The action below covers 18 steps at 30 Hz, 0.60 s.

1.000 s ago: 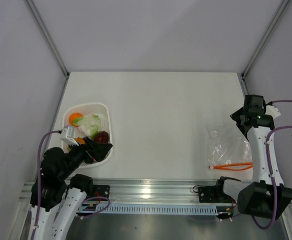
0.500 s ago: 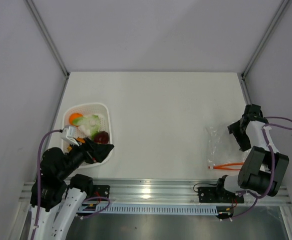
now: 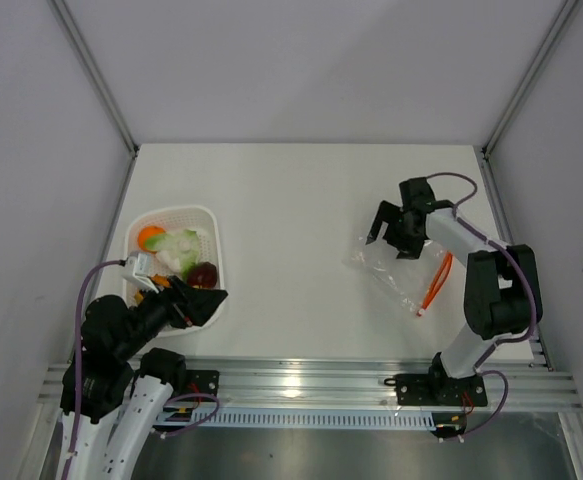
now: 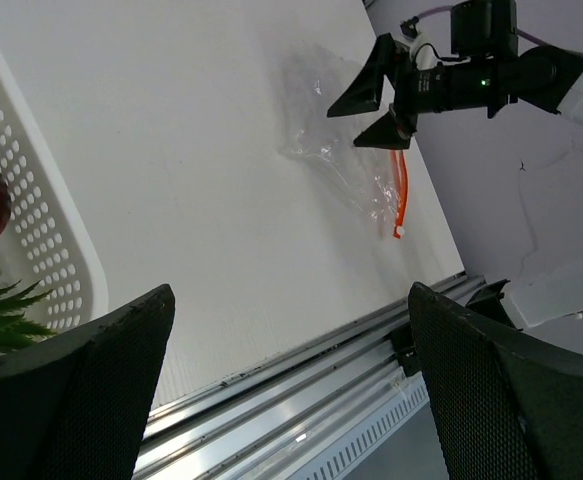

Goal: Place the food in the zip-top bag and seal the zipper
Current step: Pick up the zipper food storage bag at the center of the board.

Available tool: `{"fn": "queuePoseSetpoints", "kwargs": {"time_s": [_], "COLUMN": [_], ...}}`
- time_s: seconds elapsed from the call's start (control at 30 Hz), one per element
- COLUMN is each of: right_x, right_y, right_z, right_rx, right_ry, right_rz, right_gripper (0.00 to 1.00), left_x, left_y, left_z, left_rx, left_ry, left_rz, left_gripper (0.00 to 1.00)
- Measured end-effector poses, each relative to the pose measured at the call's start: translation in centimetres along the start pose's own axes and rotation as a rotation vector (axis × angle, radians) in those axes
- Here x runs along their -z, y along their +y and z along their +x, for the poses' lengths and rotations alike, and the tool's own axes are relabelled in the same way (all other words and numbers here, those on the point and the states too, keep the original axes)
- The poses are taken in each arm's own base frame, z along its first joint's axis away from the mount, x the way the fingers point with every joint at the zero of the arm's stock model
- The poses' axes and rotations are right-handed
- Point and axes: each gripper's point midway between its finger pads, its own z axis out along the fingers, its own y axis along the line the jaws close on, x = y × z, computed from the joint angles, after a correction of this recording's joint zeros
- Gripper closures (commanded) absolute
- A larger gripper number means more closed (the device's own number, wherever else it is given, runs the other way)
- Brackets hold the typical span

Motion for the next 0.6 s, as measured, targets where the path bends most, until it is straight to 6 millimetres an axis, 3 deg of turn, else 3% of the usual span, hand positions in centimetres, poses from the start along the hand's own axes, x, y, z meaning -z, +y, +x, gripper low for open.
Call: {"fn": "queuePoseSetpoints", "kwargs": {"time_s": [0.07,0.17,0.23,0.3,0.4,0.5,0.6], "right_x": [0.0,1.7,3.9,6.3,9.4,11.5,11.4], "right_y": [2.7,5.6,6.6,6.2,3.7,-1.3,-6.3], "right_z": [1.1,2.6,2.2,0.5,-3.0,-6.0,-6.1], "right_rx": [0.091,0.2,0.224,0.199,0.106,-0.038,-0.167], "right_ry": [0.023,0.008,-0.034,-0.103,-0.21,-0.309,-0.327], "right_rz": [-0.054,-0.118,-0.16,-0.185,-0.182,-0.13,-0.053], "right_gripper": [0.04,0.03,0.03,0.03,0.03,0.04,0.04], "left_x": [0.0,0.0,0.0,0.0,0.0,-0.2,-0.4], "left_y": [0.0,0.1,0.1,0.1,-0.1,-0.2,-0.3], "left_z": [0.0,0.1,0.1,0.1,0.1,0.3,0.4], "left_rx": [0.001,0.001,0.0,-0.001,-0.002,-0.003,-0.001], "left_ry": [0.001,0.005,0.005,0.005,0.007,0.019,0.034], "left_rz": [-0.002,-0.004,-0.004,-0.002,0.006,0.019,0.025], "left_gripper": [0.01,0.0,0.01,0.01,0.0,0.0,0.0]}}
